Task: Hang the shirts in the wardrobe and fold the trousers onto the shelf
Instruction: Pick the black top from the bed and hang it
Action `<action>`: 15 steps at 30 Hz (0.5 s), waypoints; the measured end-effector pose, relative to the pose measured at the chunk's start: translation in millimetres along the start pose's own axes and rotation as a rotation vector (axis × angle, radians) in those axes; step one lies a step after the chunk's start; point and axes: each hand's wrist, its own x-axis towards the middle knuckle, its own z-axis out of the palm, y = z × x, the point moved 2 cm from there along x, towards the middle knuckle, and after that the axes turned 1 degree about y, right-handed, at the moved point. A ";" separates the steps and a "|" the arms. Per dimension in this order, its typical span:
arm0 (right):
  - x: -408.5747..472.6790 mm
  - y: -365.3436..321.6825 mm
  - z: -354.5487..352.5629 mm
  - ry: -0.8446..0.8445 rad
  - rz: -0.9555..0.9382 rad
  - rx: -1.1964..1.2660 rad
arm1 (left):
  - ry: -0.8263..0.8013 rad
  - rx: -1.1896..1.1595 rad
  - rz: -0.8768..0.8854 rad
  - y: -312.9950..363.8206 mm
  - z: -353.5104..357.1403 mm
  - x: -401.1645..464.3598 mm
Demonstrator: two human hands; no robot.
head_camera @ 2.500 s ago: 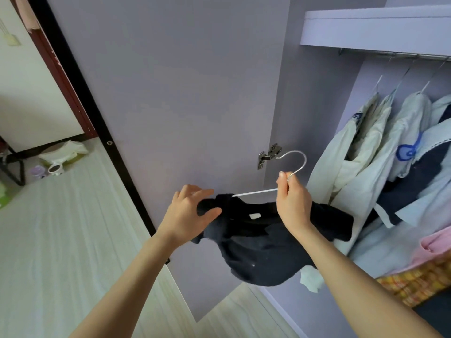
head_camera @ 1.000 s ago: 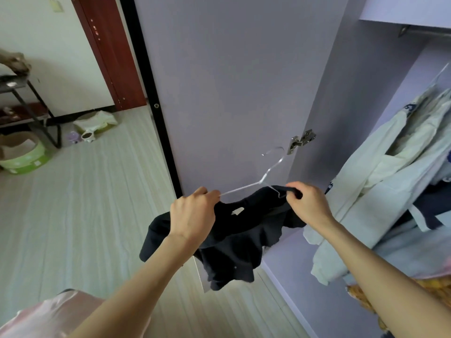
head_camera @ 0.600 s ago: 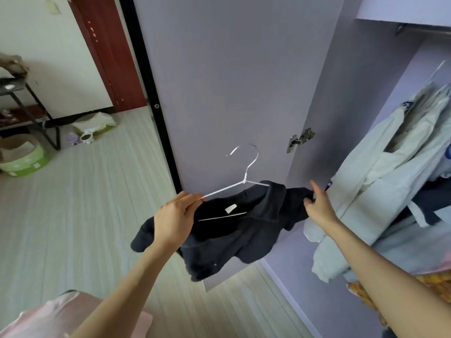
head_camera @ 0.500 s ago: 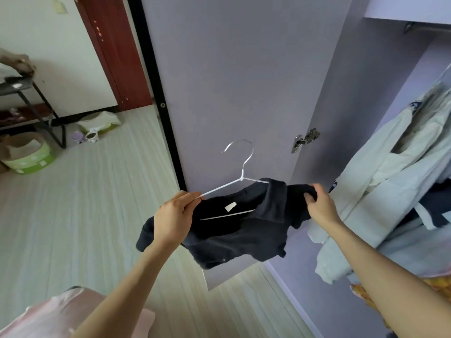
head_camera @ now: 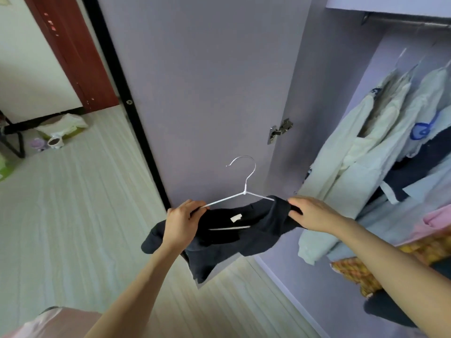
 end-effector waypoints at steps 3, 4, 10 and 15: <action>-25.9 21.3 -6.8 -0.025 0.170 0.119 | -0.061 -0.019 0.005 13.8 27.6 10.2; -35.1 26.2 -11.2 -0.012 0.191 0.163 | -0.097 -0.014 0.006 19.8 36.1 15.5; -82.6 43.7 -51.0 0.122 0.467 0.176 | -0.365 0.073 0.060 76.9 85.3 62.4; -85.5 39.2 -77.5 0.120 0.726 0.569 | -0.347 0.072 0.221 128.6 88.3 98.9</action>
